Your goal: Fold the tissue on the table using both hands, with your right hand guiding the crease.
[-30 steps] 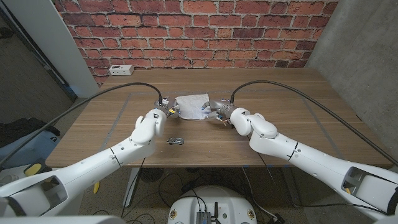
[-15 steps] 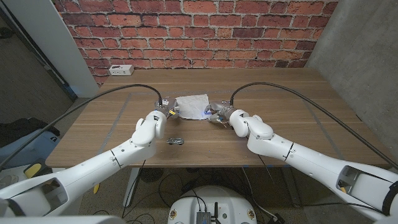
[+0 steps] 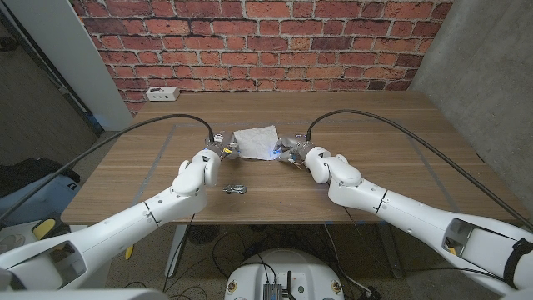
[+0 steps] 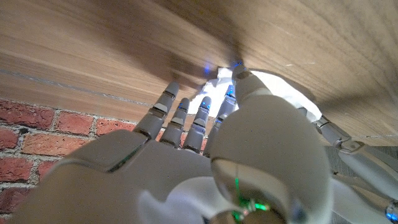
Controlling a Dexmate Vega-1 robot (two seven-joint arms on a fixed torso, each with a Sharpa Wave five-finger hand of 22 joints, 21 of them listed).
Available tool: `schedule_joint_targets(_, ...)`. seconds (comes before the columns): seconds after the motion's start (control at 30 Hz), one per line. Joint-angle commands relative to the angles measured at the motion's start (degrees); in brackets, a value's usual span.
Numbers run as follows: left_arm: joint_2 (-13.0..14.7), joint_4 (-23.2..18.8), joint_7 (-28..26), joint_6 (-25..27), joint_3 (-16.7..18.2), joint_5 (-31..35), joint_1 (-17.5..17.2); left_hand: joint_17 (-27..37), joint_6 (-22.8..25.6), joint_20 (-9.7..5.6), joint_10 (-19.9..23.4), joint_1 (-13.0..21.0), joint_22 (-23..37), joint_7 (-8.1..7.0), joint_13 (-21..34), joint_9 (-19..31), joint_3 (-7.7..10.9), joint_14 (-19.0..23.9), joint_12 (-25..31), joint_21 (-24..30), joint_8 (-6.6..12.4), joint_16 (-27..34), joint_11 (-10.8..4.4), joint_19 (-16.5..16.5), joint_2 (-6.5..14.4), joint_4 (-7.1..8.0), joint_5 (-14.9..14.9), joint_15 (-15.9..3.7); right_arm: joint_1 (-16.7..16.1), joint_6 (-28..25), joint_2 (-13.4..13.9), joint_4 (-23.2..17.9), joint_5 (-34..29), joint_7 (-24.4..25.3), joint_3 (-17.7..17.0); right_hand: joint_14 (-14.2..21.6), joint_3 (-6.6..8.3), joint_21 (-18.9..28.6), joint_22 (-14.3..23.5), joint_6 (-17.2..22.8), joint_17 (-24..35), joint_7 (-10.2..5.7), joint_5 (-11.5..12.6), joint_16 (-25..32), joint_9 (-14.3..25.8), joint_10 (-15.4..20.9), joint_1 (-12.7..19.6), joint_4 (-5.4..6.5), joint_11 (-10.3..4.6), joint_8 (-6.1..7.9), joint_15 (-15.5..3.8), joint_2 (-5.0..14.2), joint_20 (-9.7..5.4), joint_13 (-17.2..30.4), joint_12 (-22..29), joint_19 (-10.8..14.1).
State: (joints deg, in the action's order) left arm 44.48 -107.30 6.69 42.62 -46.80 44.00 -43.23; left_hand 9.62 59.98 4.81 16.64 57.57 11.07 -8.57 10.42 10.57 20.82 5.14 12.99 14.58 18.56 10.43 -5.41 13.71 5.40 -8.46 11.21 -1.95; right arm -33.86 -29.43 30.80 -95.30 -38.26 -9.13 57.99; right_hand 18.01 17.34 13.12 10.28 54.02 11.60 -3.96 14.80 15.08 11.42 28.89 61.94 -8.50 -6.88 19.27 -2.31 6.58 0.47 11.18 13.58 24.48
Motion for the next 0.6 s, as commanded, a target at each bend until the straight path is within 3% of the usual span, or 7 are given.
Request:
schedule_joint_targets(0.03, 1.05, -1.64, -1.53, 0.91, 0.85, -1.53, -0.75, -0.04, 0.79, 0.01, 0.55, 0.28, 0.15, 0.71, 0.03, 0.30, -0.18, 0.29, -0.07, 0.33, -0.04, 0.03, -0.31, 0.53, 0.51, -0.04, -0.17, -0.92, -2.89, 7.74, -0.20, 2.95, 4.18, 12.89, -2.86, 2.05, -0.52, 0.53, 0.28, 4.79, 0.42, 4.05, -0.50, 1.03, 0.29, 2.53, 1.24, 0.10, 0.05, 0.53, -7.57, 0.92, -0.28, 0.20, 0.59, 1.21)
schedule_joint_targets(0.13, 1.12, -1.88, -1.88, 1.09, 0.88, -1.77, -0.81, -0.05, 1.04, 0.01, 0.75, 0.42, 0.15, 0.86, 0.03, 0.32, -0.24, 0.37, -0.08, 0.31, -0.05, 0.02, -0.37, 0.52, 0.60, -0.08, -0.22, -1.04, -4.02, 8.99, 0.08, 2.75, 4.58, 15.92, -3.79, 3.45, -0.76, 0.81, 0.31, 4.91, 0.66, 4.34, -0.84, 1.76, 0.31, 4.01, 1.58, 0.14, -0.41, 0.39, -8.21, 1.29, -0.41, 0.22, 0.85, 2.05)
schedule_joint_targets(0.3, 1.32, -2.31, -2.64, 1.19, 0.93, -1.99, -0.98, -0.07, 1.17, 0.03, 0.95, 0.86, 0.16, 1.60, 0.04, 0.35, -0.31, 0.49, -0.17, 0.29, -0.26, -0.01, -0.54, 0.55, 0.80, -0.25, -0.30, -1.16, -5.75, 10.09, 0.63, 1.67, 5.90, 18.66, -5.44, 4.49, -1.06, 1.10, 0.35, 5.02, 0.93, 4.70, -1.15, 2.40, 0.34, 4.98, 1.74, 0.26, 0.25, 0.28, -8.22, 1.57, -0.40, 0.24, 0.91, 2.88)
schedule_joint_targets(0.47, 1.50, -3.20, -4.01, 0.96, 1.69, -2.90, -1.64, -0.08, 1.54, -0.12, 1.39, 1.19, 0.16, 1.71, 0.04, 0.38, -0.41, 0.84, -0.15, 0.34, -0.33, 0.05, -0.64, 0.75, 0.90, -0.37, -0.39, -1.36, -8.10, 10.48, 1.40, -0.88, 7.11, 21.45, -7.42, 4.79, -1.23, 1.15, 0.37, 5.00, 1.13, 4.61, -1.31, 2.68, 0.36, 5.45, 1.77, 0.37, 0.65, 0.20, -8.23, 1.78, -0.39, 0.26, 0.91, 3.07)
schedule_joint_targets(0.6, 1.87, -4.21, -4.80, 1.18, 2.03, -2.99, -2.10, -0.08, 1.76, -0.25, 1.60, 1.37, 0.16, 1.90, 0.04, 0.40, -0.53, 1.21, -0.17, 0.36, -0.40, 0.13, -0.65, 0.87, 0.90, -0.43, -0.47, -1.64, -10.06, 10.00, 2.01, -3.26, 6.88, 24.15, -8.73, 4.84, -1.42, 1.20, 0.39, 5.06, 1.31, 4.67, -1.45, 2.84, 0.37, 5.52, 1.71, 0.51, 0.14, 0.18, -8.27, 1.92, -0.38, 0.28, 0.75, 3.23)
